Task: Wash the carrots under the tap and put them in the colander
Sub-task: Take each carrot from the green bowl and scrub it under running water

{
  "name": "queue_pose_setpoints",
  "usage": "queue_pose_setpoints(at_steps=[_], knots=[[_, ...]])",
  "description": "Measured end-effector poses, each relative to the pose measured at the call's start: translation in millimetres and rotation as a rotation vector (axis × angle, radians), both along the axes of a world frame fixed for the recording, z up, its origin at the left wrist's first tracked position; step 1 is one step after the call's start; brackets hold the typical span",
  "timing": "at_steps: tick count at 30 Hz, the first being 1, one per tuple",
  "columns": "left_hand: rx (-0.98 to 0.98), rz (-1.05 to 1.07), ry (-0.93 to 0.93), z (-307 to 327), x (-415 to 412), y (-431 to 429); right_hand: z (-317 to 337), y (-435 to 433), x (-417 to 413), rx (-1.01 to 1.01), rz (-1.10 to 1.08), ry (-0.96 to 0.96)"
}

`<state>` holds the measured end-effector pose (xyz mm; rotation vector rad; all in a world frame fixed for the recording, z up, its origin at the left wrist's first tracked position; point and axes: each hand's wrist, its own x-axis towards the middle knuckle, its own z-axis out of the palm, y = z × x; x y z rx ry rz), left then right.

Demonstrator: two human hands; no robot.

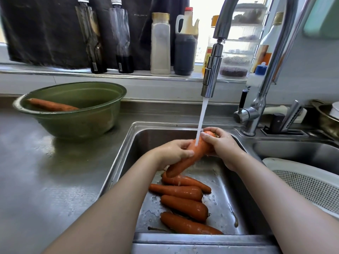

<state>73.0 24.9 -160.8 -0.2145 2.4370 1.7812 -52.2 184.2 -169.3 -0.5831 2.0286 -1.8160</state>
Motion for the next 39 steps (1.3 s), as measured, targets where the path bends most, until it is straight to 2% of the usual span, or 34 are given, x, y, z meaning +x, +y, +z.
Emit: queue_pose_setpoints(at_steps=[7, 12, 19, 25, 32, 34, 37, 39], knots=[[-0.031, 0.213, 0.142, 1.1, -7.1, 16.8, 1.2, -2.0, 1.3, 0.002, 0.009, -0.01], [-0.044, 0.057, -0.009, 1.0, -1.6, 0.0, 0.6, -1.4, 3.4, -0.007, 0.013, -0.017], [-0.09, 0.208, 0.102, 0.2, -3.7, 8.2, 2.9, -6.3, 11.0, 0.052, 0.012, 0.043], [-0.067, 0.027, -0.066, -1.7, -0.2, -13.6, 3.2, -4.0, 13.3, 0.042, 0.018, 0.017], [-0.057, 0.267, 0.109, -1.1, -3.6, 2.1, 3.5, -11.3, 17.3, 0.025, -0.005, 0.044], [-0.09, 0.224, 0.079, -0.7, -2.8, -5.9, 6.1, -8.8, 16.0, 0.021, 0.002, 0.047], [-0.014, 0.036, -0.038, -1.8, 1.0, -19.1, 6.9, -4.5, 14.7, 0.026, 0.013, 0.034], [-0.033, -0.028, -0.074, -2.7, 1.3, -21.9, 5.6, -4.5, 15.7, 0.031, 0.009, 0.037]])
